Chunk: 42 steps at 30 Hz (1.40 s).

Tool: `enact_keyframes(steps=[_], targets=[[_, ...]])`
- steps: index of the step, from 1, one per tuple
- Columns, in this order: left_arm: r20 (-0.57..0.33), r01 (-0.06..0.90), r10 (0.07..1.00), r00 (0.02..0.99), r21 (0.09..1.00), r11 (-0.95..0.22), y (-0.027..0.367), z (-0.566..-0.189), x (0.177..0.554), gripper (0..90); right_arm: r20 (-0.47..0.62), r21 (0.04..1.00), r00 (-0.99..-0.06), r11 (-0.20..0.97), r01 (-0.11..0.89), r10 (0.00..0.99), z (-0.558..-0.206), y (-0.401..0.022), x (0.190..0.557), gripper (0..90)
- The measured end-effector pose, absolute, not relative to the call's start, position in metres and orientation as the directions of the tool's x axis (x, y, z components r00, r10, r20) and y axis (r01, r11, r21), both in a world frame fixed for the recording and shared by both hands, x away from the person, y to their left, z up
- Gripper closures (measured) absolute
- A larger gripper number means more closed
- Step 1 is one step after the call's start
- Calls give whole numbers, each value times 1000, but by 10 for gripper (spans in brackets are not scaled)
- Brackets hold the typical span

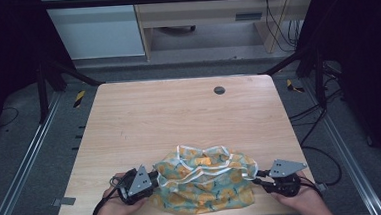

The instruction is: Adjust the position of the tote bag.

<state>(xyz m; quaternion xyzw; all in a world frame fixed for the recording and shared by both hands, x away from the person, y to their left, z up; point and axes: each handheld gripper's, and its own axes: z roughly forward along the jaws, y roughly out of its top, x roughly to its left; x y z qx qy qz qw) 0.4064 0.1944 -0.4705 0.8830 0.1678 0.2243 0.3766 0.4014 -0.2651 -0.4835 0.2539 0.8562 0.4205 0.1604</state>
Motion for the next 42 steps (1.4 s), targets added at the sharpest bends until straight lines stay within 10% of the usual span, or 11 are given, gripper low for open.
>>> enact_keyframes(steps=[6,16,24,30,42], targets=[[208,173,517,830,786,-594,201,-462,394,394,-87,810,-781,501,306,618,-478,-274,387,338],[178,215,549,816,790,-575,218,-458,393,282,-79,814,-762,483,323,643,-474,-294,379,209],[195,218,571,798,790,-573,225,-450,399,378,-57,820,-748,458,342,661,-472,-310,378,339],[211,238,605,767,783,-575,232,-444,409,510,-63,818,-709,443,367,703,-456,-314,393,599],[243,223,642,727,801,-556,229,-421,427,559,-62,862,-775,425,277,629,-412,-275,409,688]])
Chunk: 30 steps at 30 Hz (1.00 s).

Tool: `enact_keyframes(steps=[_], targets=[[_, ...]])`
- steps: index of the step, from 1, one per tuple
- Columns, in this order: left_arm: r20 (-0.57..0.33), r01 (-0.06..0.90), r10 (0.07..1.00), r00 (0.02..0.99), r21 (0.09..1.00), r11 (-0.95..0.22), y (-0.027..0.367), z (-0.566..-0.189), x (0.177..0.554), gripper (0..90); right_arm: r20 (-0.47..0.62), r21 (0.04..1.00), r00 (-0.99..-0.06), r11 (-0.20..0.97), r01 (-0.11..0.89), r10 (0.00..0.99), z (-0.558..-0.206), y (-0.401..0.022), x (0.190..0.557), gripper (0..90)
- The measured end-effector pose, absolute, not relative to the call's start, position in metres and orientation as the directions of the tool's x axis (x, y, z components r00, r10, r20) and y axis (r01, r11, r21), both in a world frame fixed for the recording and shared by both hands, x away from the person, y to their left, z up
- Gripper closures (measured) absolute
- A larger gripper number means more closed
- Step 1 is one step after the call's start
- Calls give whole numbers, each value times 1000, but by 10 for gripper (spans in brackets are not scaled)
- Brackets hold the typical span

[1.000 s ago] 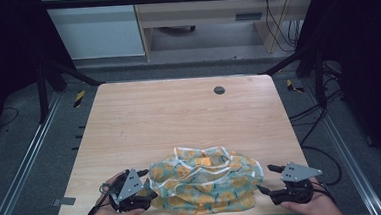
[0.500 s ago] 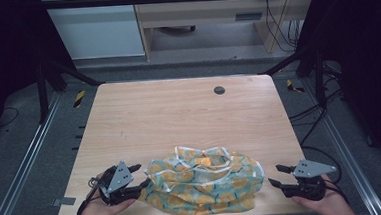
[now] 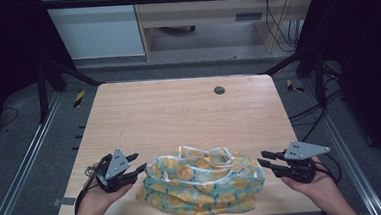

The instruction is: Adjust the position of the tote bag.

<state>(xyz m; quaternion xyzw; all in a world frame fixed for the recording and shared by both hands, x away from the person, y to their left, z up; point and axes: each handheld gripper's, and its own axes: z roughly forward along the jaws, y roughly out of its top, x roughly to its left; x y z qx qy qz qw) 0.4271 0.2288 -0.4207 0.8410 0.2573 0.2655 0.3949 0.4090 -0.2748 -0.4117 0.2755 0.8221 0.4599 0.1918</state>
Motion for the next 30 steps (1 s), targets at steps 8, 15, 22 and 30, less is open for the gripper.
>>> enact_keyframes(steps=[8,15,22,30], targets=[[218,210,631,745,820,-532,214,-404,434,566,-42,865,-830,436,248,555,-401,-231,419,598],[204,173,591,781,838,-517,192,-394,427,563,-29,877,-862,426,221,506,-396,-208,422,518],[170,149,534,828,852,-502,176,-393,414,570,-27,852,-899,480,208,438,-408,-181,423,456],[127,158,496,859,856,-492,173,-401,404,578,-48,837,-921,519,175,387,-412,-173,424,868]])
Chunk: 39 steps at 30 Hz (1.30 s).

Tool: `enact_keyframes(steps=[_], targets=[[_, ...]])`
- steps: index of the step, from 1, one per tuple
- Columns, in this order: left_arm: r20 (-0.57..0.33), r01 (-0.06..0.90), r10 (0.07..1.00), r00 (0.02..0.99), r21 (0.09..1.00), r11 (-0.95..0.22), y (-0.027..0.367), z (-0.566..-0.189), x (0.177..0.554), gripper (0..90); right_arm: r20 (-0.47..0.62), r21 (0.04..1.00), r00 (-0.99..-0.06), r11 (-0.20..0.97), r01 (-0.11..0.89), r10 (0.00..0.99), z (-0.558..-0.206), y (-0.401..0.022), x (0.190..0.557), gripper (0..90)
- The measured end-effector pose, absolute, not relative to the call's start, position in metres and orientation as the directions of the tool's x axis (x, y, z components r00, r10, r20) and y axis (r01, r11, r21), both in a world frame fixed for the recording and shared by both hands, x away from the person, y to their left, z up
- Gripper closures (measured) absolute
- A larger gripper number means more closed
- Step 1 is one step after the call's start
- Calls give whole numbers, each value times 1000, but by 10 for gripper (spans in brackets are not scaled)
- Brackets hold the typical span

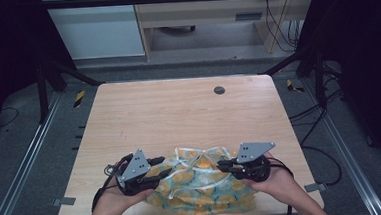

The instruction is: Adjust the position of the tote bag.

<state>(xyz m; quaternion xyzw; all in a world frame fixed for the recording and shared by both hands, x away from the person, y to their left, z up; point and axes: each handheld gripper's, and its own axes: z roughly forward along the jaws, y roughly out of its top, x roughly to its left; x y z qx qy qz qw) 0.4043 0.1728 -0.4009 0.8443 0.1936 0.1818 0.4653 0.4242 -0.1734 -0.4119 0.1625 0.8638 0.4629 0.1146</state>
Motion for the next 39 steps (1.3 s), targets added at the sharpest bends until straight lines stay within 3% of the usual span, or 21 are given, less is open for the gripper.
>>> enact_keyframes(steps=[9,15,17,20,23,24,32,39], targets=[[90,164,441,893,848,-504,171,-418,384,588,-64,864,-953,494,96,297,-405,-179,392,881],[60,181,402,914,825,-535,165,-441,371,598,-37,830,-976,551,90,214,-422,-180,367,820],[69,177,390,918,809,-560,158,-453,368,601,-28,819,-978,566,95,205,-426,-179,365,761],[77,175,387,919,801,-573,154,-460,367,604,-25,825,-972,554,111,232,-425,-178,367,596],[91,167,377,922,784,-598,151,-465,366,605,-29,829,-969,547,114,247,-420,-176,370,529],[94,166,375,922,778,-606,151,-467,366,605,-39,832,-964,543,114,262,-414,-174,374,448],[122,167,370,921,733,-659,153,-476,364,620,-46,829,-956,545,125,290,-396,-165,397,314],[133,164,353,926,702,-693,154,-481,360,621,-66,803,-952,582,128,300,-395,-147,422,450]])
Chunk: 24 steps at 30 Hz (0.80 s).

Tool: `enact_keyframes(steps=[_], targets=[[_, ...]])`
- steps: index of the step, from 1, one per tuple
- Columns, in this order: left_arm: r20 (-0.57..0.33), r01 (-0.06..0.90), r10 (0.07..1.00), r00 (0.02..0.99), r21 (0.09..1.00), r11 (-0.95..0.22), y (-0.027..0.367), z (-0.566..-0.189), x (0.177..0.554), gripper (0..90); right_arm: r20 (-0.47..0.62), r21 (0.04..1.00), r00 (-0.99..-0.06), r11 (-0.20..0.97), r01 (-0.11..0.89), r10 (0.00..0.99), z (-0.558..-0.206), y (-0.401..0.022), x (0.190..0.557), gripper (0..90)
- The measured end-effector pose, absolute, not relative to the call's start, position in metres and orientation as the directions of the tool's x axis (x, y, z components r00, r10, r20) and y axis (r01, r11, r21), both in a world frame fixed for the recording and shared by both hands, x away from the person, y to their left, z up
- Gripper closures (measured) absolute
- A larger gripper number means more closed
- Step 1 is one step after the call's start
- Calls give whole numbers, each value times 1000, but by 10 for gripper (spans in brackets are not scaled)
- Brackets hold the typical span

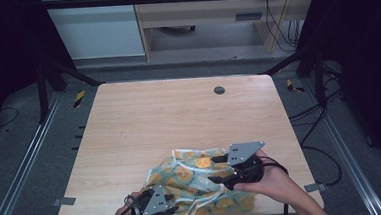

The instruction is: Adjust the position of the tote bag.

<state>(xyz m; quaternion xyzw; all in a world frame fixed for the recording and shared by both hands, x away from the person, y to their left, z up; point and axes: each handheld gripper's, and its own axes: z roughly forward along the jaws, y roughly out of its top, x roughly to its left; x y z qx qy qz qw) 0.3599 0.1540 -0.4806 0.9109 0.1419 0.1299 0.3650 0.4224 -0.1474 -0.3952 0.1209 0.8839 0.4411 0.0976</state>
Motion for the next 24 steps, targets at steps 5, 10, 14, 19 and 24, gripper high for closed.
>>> enact_keyframes(steps=[5,10,14,19,24], targets=[[135,166,355,925,696,-698,154,-481,362,621,-84,772,-964,628,97,252,-403,-131,428,544],[130,174,364,922,701,-691,154,-482,363,621,-110,761,-966,645,69,234,-404,-126,427,573],[129,178,371,920,704,-688,153,-483,363,622,-143,749,-965,662,39,218,-403,-123,427,602],[124,182,378,918,713,-677,153,-482,363,621,-206,733,-957,680,-14,203,-403,-119,425,678],[122,182,381,916,720,-669,153,-481,364,621,-250,716,-946,697,-39,204,-402,-118,423,764]])
